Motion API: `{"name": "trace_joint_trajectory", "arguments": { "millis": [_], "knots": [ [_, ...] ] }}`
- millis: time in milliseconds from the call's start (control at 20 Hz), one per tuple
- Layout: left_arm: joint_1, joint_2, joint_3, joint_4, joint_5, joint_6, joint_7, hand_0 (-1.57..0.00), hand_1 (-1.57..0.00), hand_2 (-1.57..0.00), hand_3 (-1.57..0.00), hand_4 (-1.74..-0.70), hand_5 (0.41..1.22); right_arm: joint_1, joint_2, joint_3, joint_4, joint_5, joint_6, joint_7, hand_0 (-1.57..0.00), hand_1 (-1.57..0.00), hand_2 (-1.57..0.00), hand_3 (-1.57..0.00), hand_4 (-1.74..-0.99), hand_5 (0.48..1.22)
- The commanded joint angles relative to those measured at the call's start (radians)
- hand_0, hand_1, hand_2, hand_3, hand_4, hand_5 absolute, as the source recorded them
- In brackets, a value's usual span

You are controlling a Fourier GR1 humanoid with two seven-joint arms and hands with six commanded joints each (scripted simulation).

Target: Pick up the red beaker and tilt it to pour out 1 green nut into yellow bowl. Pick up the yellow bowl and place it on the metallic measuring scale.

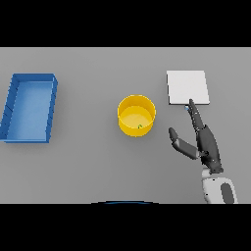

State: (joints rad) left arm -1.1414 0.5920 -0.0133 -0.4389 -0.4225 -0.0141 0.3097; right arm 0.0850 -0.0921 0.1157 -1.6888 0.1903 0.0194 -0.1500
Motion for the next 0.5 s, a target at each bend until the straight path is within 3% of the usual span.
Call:
{"name": "trace_joint_trajectory", "arguments": {
  "millis": [0, 100, 200, 300, 450],
  "knots": [
    [0.057, -0.004, 0.012, -0.049, 0.026, 0.019, 0.013, -1.57, -1.57, -1.57, -1.57, -1.74, 1.221, 0.002, -0.001, 0.0, -0.011, -0.005, 0.003, -0.002, 0.0, 0.0, 0.0, 0.0, -1.129, 0.659],
    [0.194, -0.013, 0.026, -0.176, 0.076, 0.041, 0.032, -1.57, -1.57, -1.57, -1.57, -1.74, 1.221, -0.012, 0.003, -0.002, 0.007, -0.011, 0.004, 0.012, 0.0, 0.0, 0.0, 0.0, -1.131, 0.669],
    [0.323, -0.029, 0.035, -0.315, 0.119, 0.067, 0.066, -1.57, -1.57, -1.57, -1.57, -1.74, 1.221, 0.003, -0.011, -0.003, 0.001, -0.003, 0.007, -0.023, 0.0, 0.0, 0.0, 0.0, -1.151, 0.676],
    [0.424, -0.055, 0.033, -0.413, 0.143, 0.091, 0.105, -1.57, -1.57, -1.57, -1.57, -1.74, 1.221, -0.016, -0.006, -0.004, 0.007, 0.002, -0.001, 0.0, 0.0, 0.0, 0.0, 0.0, -1.166, 0.676],
    [0.54, -0.07, 0.029, -0.56, 0.172, 0.106, 0.159, -1.57, -1.57, -1.57, -1.57, -1.74, 1.098, -0.004, -0.005, 0.0, 0.002, 0.001, 0.003, -0.014, 0.0, 0.0, 0.0, 0.0, -1.171, 0.677]
  ]
}}
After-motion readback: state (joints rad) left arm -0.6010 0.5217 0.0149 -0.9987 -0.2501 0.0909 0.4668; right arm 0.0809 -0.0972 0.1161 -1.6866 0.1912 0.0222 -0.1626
